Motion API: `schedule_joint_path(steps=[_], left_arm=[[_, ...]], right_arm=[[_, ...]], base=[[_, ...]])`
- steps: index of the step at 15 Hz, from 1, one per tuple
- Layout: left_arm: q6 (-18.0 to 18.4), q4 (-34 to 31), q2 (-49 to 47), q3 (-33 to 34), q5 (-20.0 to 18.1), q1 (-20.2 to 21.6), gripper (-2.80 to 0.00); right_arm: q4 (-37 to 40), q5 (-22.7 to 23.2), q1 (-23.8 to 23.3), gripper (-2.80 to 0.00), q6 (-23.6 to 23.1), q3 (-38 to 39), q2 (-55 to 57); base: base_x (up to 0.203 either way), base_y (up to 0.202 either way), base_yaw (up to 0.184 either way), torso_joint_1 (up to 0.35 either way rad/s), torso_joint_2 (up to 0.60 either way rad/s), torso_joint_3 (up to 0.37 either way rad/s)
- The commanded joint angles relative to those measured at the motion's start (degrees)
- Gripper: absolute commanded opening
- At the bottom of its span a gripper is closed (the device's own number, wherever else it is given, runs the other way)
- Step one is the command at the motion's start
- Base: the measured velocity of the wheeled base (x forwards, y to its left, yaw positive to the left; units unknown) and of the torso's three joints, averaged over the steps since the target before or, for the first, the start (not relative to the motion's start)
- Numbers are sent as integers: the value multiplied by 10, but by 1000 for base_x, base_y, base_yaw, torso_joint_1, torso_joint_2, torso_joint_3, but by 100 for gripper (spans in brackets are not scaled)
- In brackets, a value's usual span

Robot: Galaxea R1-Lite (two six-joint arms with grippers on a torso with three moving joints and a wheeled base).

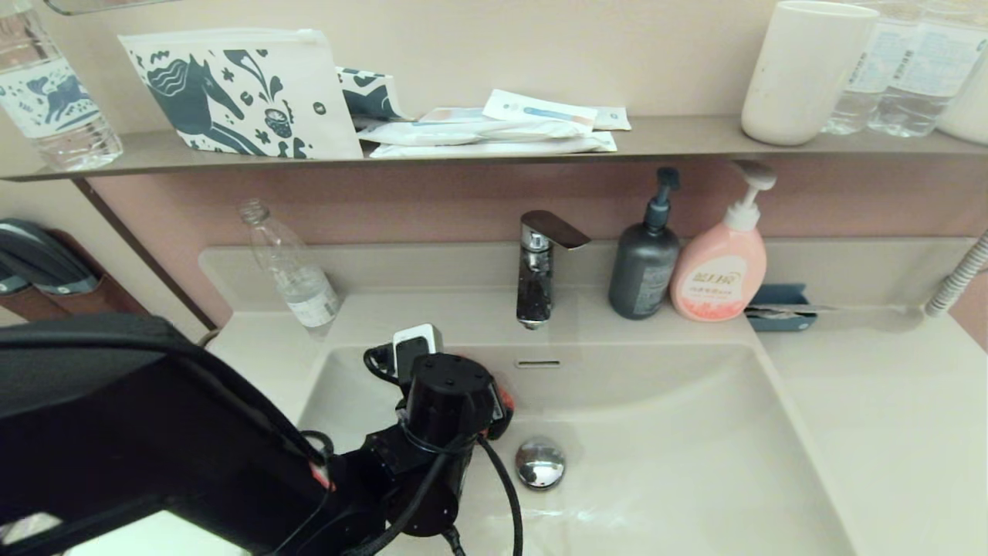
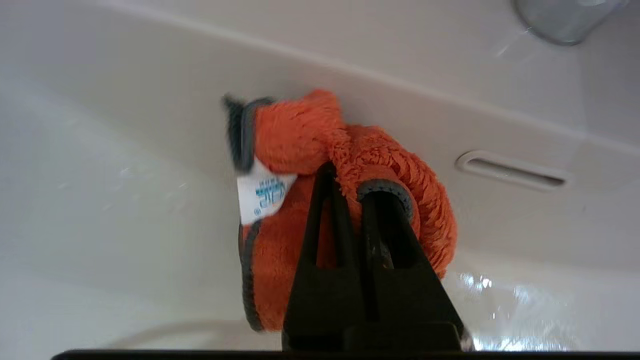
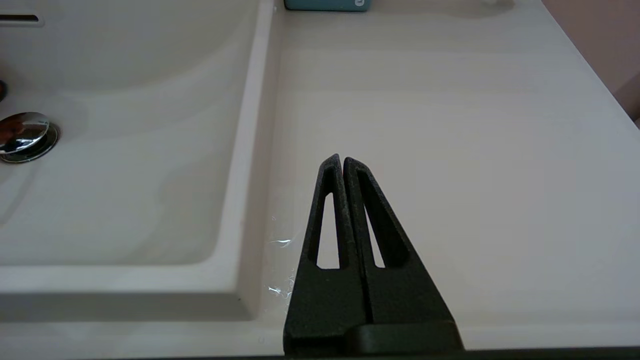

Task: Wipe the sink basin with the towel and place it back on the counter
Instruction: Wipe the sink

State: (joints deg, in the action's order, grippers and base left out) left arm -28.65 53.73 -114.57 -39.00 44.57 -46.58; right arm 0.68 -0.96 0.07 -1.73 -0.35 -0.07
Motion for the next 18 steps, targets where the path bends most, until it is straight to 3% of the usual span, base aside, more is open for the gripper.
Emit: schedule_joint_path(steps=[1, 3, 12, 18], left_arm=[[38, 68, -50, -12, 3, -1, -280], [72, 118, -69, -25, 5, -5, -280], [72, 125, -83, -71, 64, -63, -280], [79, 149, -154, -102, 86, -88, -280]], right_arm=[[0, 0, 0, -280, 0, 0, 1], [0, 0, 0, -280, 0, 0, 1], [0, 0, 0, -280, 0, 0, 1], [0, 0, 0, -280, 0, 0, 1]], base=[[0, 0, 0, 0, 0, 0], [0, 0, 0, 0, 0, 0], [0, 0, 0, 0, 0, 0], [0, 0, 0, 0, 0, 0]])
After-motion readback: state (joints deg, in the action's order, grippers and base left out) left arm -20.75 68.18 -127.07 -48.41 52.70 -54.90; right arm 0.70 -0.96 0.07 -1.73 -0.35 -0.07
